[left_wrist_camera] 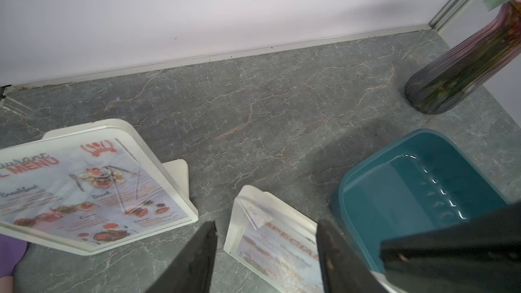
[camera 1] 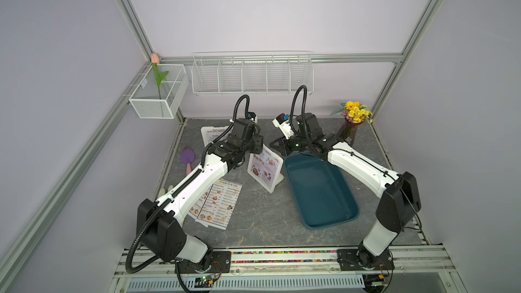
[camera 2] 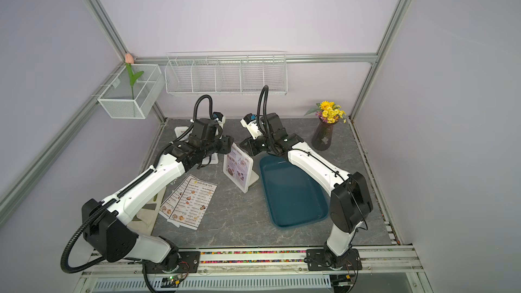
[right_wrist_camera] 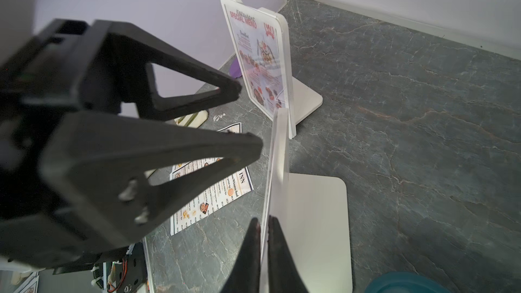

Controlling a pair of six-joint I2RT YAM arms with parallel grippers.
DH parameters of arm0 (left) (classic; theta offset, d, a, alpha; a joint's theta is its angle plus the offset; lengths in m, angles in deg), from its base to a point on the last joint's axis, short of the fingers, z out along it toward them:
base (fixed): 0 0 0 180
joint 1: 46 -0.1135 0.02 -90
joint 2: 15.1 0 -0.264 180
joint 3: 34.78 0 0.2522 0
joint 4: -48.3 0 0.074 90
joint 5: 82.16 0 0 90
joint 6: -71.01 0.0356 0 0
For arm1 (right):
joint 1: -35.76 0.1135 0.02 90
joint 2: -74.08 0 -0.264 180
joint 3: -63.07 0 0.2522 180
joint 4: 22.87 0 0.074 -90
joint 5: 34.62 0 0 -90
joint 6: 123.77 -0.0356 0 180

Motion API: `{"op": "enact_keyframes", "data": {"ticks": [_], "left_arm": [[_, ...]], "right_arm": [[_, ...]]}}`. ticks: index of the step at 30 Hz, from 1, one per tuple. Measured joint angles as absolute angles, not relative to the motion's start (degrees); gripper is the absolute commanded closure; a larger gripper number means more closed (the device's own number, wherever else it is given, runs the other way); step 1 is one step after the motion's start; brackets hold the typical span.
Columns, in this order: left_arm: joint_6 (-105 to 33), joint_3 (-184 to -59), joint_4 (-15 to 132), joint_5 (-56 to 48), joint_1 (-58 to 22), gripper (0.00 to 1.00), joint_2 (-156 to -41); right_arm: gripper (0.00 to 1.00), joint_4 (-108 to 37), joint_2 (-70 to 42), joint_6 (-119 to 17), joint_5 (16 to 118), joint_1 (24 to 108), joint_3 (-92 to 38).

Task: Replace the menus in the menu holders
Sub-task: Insert the menu into the menu holder.

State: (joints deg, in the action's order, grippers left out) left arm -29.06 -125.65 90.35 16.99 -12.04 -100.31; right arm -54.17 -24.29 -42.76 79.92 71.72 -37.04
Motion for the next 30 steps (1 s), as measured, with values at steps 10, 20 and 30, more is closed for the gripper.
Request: {"op": "enact_keyframes", "data": {"ticks": [10,20,30], "left_arm": [[-27.24,-125.91,89.92,19.09,-12.3,0.41,-103.5],[-27.22,-126.24,90.44,19.37,-12.35,0.41,-103.5],[-26.87,-129.45,91.16,14.28,-12.5,0.41,-103.48]], "right_arm": [[0.88,-54.2,-21.63,-42.76,78.89,71.09,-34.65],[0.88,-54.46,-21.6,-42.76,78.89,71.09,-34.52],[0.89,-55.22,-20.82,-42.76,78.72,71.15,-32.73]]}}
